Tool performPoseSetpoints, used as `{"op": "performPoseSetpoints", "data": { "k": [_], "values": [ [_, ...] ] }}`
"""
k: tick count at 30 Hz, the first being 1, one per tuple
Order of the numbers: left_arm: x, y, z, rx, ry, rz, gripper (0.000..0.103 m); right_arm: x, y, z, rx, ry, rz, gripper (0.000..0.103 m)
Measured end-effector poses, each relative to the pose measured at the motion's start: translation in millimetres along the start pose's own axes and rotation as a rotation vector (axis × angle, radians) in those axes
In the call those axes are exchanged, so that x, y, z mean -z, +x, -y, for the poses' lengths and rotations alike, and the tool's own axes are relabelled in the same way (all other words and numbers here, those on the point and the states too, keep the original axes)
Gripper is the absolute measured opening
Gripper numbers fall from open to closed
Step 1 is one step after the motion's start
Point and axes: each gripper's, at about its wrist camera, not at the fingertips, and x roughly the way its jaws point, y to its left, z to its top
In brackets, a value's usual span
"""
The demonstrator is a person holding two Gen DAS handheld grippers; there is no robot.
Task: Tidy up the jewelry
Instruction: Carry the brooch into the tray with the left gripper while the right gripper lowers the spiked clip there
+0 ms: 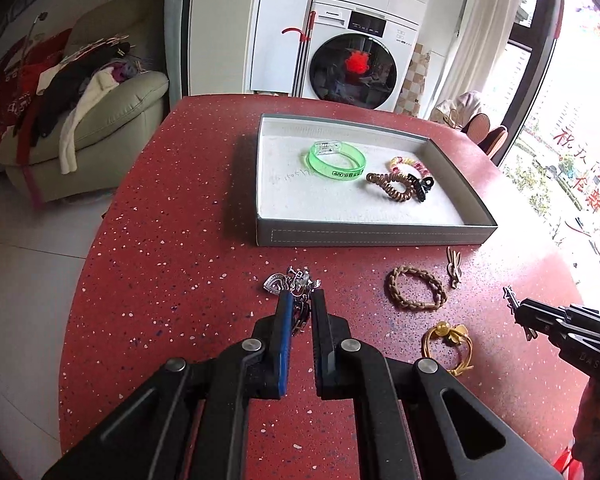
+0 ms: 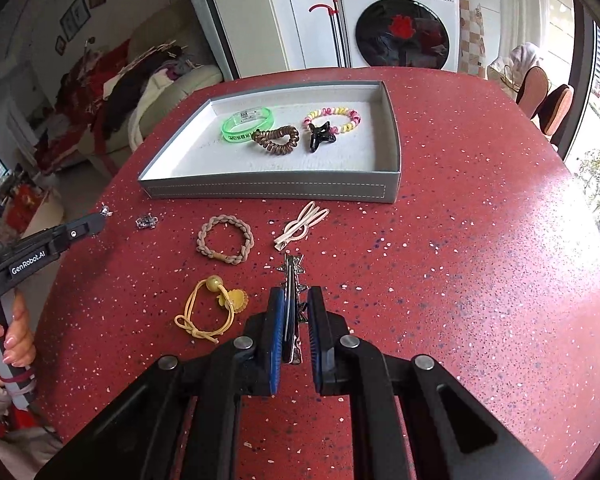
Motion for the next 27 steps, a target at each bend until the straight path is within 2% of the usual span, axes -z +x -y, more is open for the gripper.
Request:
{"op": "performPoseSetpoints", "data": {
  "k": [7,15,27],
  "values": [
    [-22,-8,11,0.025,0.036,0.035,0.027,-26,-7,0,-0.033,0.039,0.038,0.013],
    [-68,-4,17,0.064,0.041,0.073,0.027,-77,-7,5,-0.019,0.051,0.086,0.013],
    [-129,43,22,0.051,0.044,0.072,0.027,-146,43,27,0.007,0.096,0.08,0.013]
  ]
}}
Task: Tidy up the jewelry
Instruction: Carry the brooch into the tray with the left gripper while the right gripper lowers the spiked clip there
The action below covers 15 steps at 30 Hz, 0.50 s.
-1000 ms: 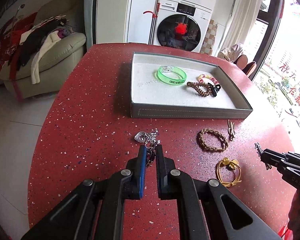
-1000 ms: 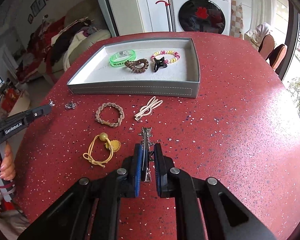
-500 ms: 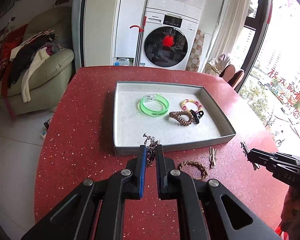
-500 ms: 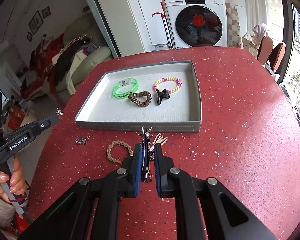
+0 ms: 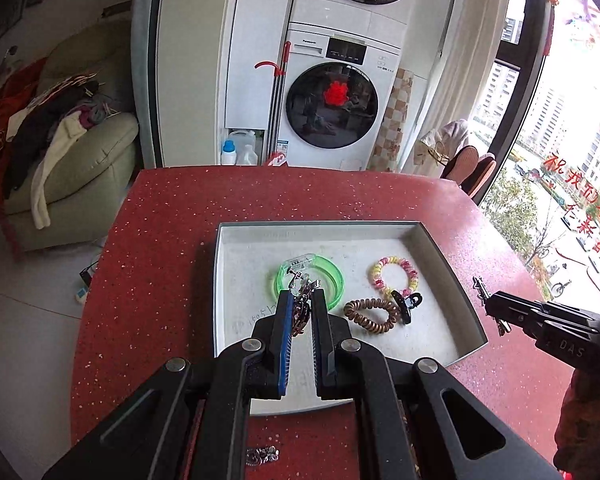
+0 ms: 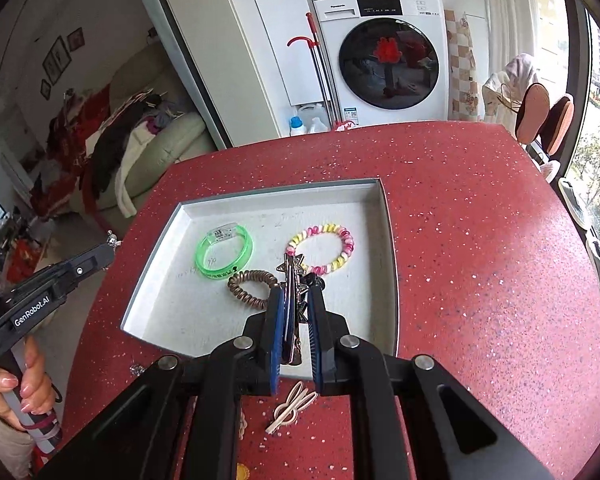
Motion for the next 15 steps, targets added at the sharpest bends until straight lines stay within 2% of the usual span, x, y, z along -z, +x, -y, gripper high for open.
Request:
{"op": "performPoseSetpoints", "data": {
  "k": [7,15],
  "values": [
    [-18,51,1,-0.031,-0.002,-0.049,0.027,-15,42,23,0.007,0.103,-0.009,0.013],
    [1,90,11,-0.08,0.067,-0.12,0.027,-5,75,35,0.06,0.11,-0.051,0.013]
  ]
}}
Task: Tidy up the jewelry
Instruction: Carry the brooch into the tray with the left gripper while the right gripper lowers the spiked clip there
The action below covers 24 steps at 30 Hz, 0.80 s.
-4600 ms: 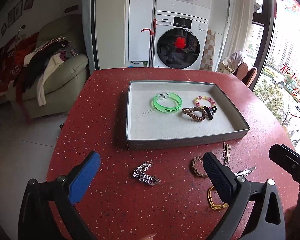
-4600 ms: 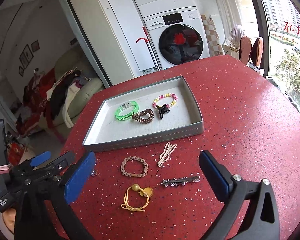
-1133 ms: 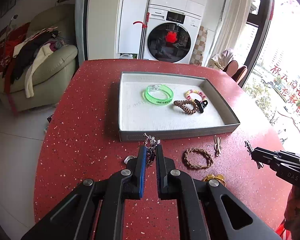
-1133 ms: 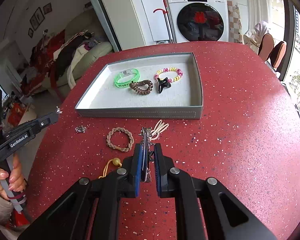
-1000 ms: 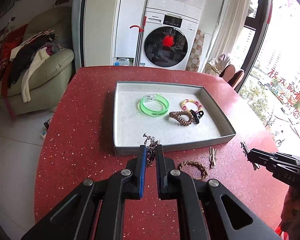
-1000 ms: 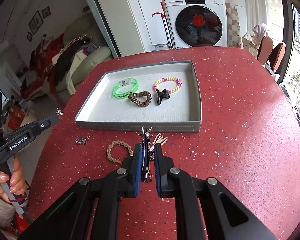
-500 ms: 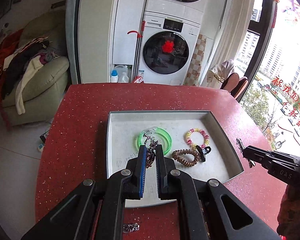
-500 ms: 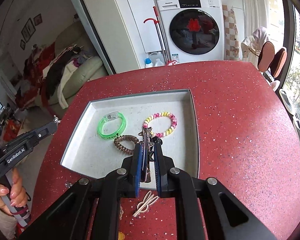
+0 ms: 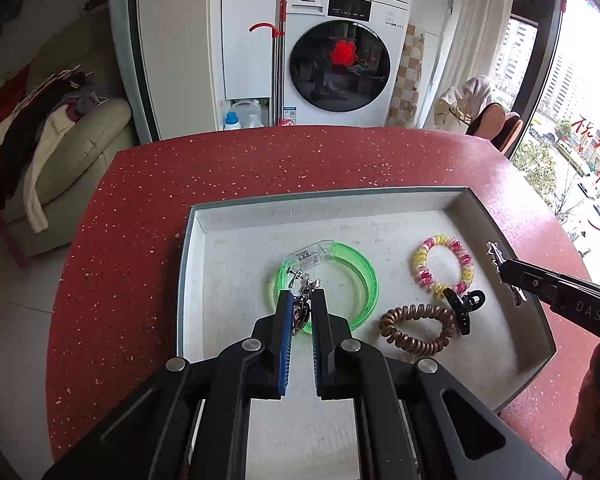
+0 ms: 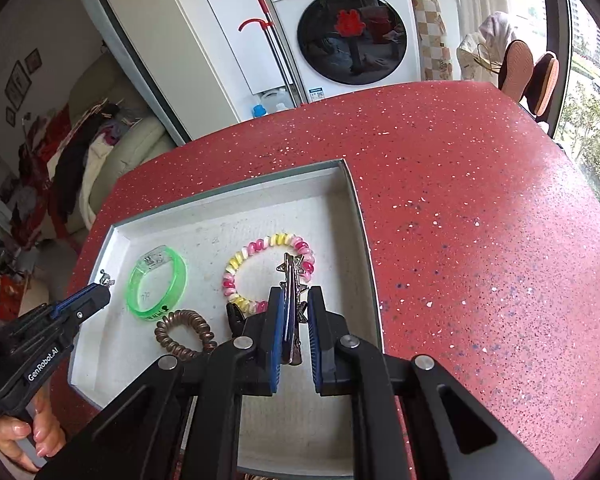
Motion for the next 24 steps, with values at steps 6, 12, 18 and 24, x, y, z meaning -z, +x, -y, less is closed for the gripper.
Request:
{"op": "performPoseSetpoints", "data": {
  "k": [6,12,18,24],
  "values": [
    [8,12,3,-0.019,0.018,-0.025,0.027,8,9,-1,0.016,-0.013,-0.011,0.013],
    [14,18,8,-0.047,0.049,-0.035,0.027,15,12,-2,0.036,-0.023,-0.013,0.013],
    [20,28,9,-0.091,0.067,-0.061,0.028,16,11,-4,0.037,-0.029,-0.014,0.014],
    [19,23,10,-0.112,0.074,-0.056,0.028,16,2,-5,-0.006,-0.004,0.009,0.051]
  ]
}}
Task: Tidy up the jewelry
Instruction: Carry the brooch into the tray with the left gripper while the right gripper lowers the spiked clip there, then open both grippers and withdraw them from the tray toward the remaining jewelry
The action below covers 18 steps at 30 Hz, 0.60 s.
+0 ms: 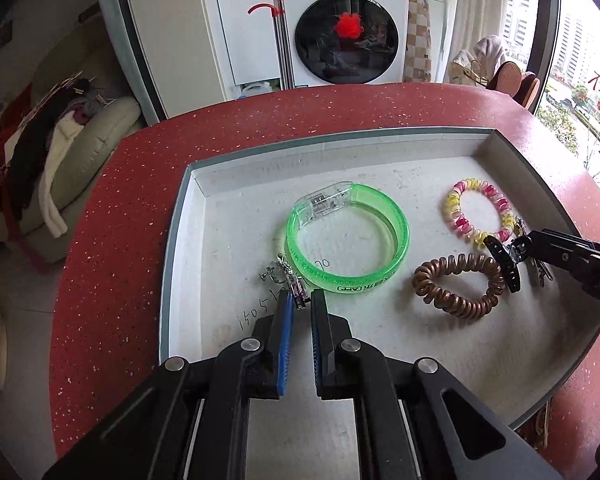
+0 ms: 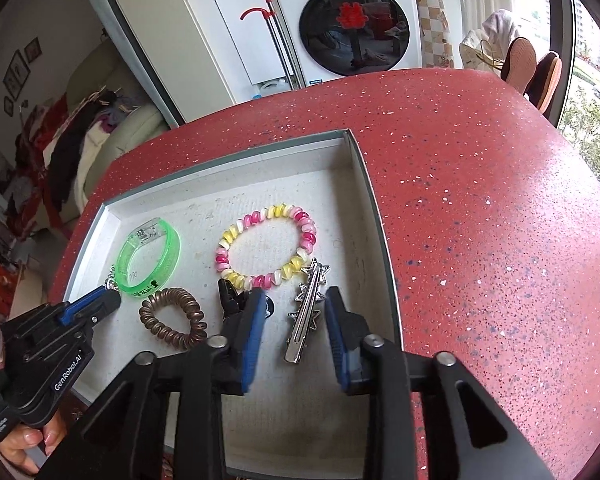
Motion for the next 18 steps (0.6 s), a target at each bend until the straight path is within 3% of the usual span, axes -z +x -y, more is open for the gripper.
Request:
{"op": "performPoseSetpoints", "data": {
  "k": [11,18],
  "values": [
    [-4,-28,-3,0.011,-0.013,0.085,0.028,10,-41,-21,-0.075,-0.001,0.082,0.063],
    [-2,-29,-6,0.019,-0.031,0.08,0.028,19,-51,-22,-0.073,0.0,0.078,0.066]
  ]
}}
